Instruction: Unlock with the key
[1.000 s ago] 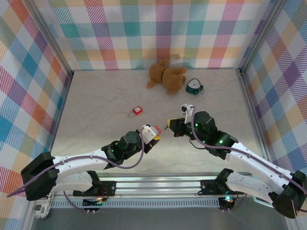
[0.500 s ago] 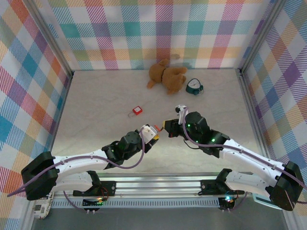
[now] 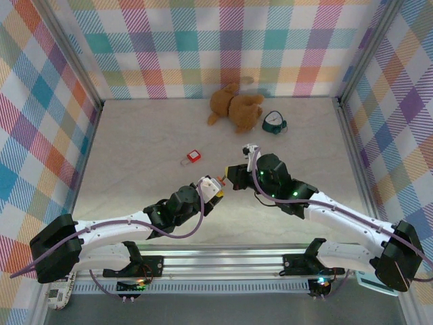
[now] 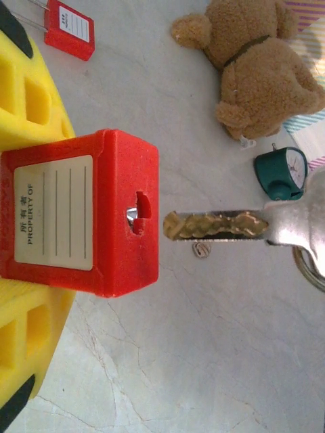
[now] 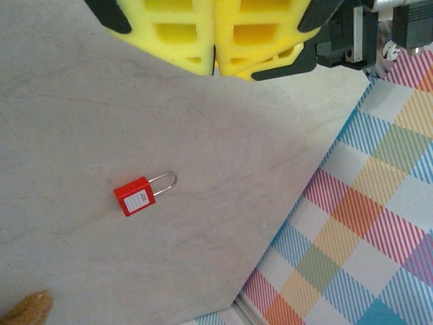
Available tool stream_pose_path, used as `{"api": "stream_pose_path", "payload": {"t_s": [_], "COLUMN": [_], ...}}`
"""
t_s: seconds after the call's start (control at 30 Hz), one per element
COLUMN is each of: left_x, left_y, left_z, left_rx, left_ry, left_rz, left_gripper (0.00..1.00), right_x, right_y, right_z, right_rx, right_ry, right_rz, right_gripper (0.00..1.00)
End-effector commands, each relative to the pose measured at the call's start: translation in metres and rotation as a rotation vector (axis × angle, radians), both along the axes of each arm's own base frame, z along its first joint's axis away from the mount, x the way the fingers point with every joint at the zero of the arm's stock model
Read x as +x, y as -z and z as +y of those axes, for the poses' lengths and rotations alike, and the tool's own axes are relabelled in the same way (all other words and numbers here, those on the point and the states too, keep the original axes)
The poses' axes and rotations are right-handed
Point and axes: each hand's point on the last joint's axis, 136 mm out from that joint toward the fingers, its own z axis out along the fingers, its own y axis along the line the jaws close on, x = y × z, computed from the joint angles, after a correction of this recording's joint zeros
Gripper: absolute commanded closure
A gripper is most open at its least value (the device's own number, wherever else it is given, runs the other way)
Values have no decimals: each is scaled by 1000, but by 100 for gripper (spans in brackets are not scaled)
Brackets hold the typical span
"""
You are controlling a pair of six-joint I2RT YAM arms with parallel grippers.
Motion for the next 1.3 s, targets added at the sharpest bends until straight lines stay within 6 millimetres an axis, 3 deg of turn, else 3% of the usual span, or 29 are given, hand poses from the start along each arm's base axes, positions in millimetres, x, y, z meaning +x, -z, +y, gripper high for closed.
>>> {"api": "stream_pose_path", "payload": {"t_s": [0.0,1.27], "left_x": [-1,8], "left_y": [-13,-61], "left_z": [-1,2], "left_rx": [-41,-235], "left_ry": [-5,-82], "left_rz": [-30,-79], "left_gripper": [74,77], "right_x": [0,-12], "right_y": [-14,48], "right_z": [11,30], "right_rx": [46,-107], "right_ry": [-24,-43], "right_rz": [-13,59], "right_gripper": [95,96]}}
